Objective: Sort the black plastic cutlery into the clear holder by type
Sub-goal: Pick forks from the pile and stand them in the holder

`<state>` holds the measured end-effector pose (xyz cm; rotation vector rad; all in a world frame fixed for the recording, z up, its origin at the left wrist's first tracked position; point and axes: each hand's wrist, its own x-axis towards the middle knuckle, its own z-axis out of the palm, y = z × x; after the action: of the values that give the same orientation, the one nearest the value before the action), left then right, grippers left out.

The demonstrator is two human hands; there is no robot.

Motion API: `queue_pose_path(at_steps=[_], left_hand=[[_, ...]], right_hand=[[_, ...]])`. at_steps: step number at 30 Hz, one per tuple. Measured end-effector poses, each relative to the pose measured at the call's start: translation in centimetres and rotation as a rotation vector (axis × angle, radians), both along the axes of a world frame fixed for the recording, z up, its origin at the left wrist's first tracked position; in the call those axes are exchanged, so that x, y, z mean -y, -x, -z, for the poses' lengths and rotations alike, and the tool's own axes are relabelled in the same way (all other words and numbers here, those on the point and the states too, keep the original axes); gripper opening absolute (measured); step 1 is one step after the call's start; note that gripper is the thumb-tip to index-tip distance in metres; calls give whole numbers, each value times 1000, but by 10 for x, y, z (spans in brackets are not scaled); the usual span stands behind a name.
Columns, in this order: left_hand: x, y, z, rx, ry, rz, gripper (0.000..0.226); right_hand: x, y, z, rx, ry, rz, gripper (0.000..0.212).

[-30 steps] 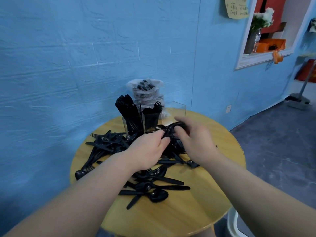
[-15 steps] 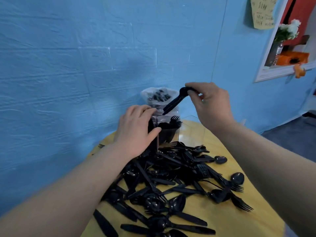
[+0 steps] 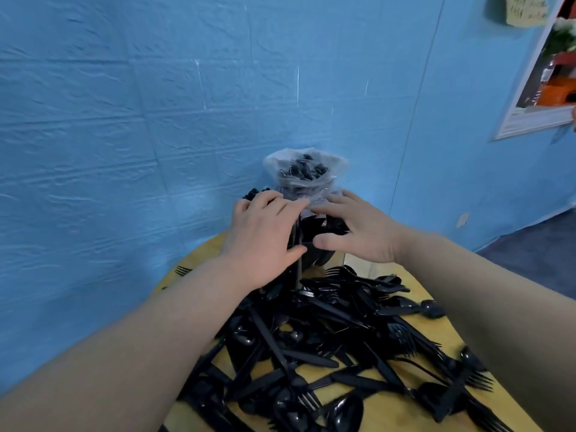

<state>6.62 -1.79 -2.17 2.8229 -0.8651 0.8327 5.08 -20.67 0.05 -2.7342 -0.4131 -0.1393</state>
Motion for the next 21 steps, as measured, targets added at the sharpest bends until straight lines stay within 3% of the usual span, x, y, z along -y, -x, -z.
queue_pose_path(at_steps=[3,9,13,17,21], left_hand=[[1,0,3,0,8,-4,75],[2,1,3,16,30,17,73],[5,2,3,27,44,33,71],[12,8,1,117,62,84,66],[23,21,4,208,97,189,53]], right_hand=[[8,1,4,11,70,-7,74],[1,-1,11,243,63,31,47],[0,9,12,246,40,-23,55],[21,27,0,260,-63,61,64],[51,37,11,179,130,179,58]])
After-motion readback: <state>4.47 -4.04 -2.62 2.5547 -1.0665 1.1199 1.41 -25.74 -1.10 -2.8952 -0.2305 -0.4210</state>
